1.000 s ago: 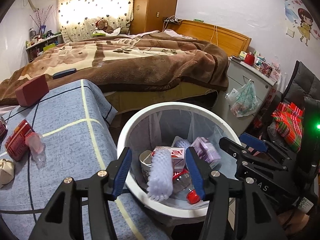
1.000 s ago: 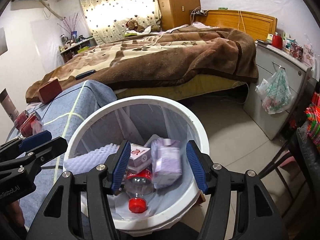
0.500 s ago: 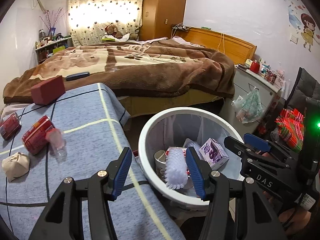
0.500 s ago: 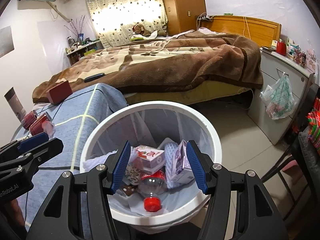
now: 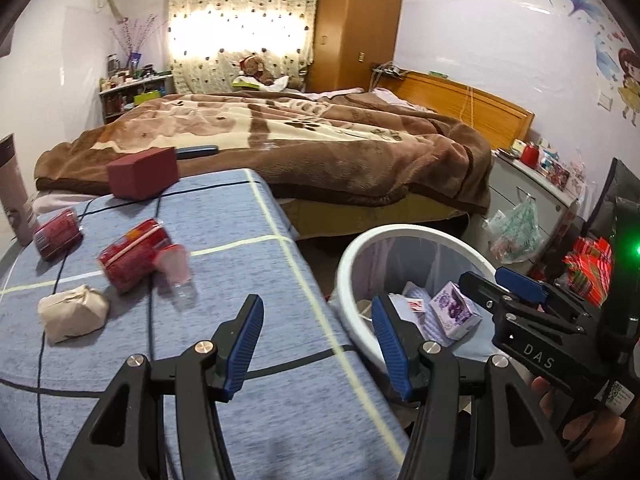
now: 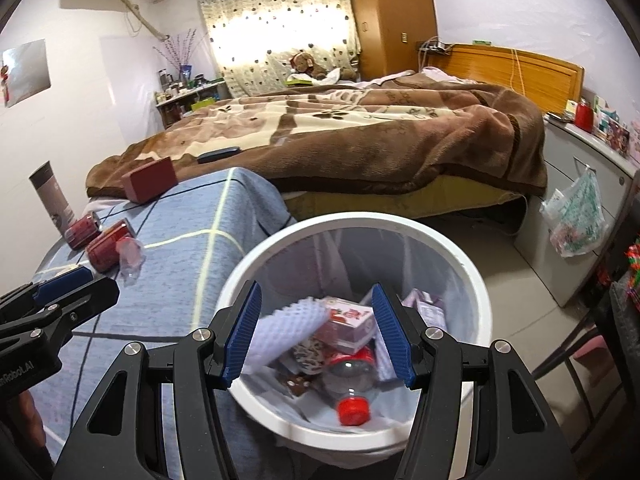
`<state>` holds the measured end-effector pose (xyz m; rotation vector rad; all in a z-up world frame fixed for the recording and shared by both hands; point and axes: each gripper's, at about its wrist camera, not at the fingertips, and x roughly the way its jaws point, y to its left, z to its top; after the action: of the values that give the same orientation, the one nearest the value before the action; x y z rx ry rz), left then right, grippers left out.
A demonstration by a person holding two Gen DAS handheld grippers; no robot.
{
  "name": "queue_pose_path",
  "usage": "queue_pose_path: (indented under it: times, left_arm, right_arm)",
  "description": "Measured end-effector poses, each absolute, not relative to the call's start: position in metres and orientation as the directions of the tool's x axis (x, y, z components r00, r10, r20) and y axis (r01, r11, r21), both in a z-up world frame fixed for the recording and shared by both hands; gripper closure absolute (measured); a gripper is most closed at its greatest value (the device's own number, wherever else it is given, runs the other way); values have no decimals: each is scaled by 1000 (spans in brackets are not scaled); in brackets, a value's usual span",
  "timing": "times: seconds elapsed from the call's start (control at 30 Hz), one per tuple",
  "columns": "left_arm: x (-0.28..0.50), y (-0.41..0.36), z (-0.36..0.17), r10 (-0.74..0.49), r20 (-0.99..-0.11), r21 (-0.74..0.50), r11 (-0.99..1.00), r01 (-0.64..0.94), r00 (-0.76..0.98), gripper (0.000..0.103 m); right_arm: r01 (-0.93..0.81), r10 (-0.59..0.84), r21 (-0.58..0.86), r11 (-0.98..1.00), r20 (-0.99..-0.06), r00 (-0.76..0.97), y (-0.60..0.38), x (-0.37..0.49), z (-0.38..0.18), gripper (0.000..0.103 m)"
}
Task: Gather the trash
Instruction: 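Open both tools to drop the foam sleeve and purple carton into the bin, then move both tools back over the table toward the cans and cup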
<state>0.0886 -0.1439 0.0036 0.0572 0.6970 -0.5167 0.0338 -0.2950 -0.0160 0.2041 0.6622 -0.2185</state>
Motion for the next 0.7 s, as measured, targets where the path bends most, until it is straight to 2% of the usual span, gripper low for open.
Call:
queue_pose_path:
  times: [0.7]
  left_arm:
    - [107, -24, 6, -281, -615, -122, 957, 262, 737, 44]
  right_arm:
    - [76, 11, 118, 990, -609, 793, -221, 71, -6, 44]
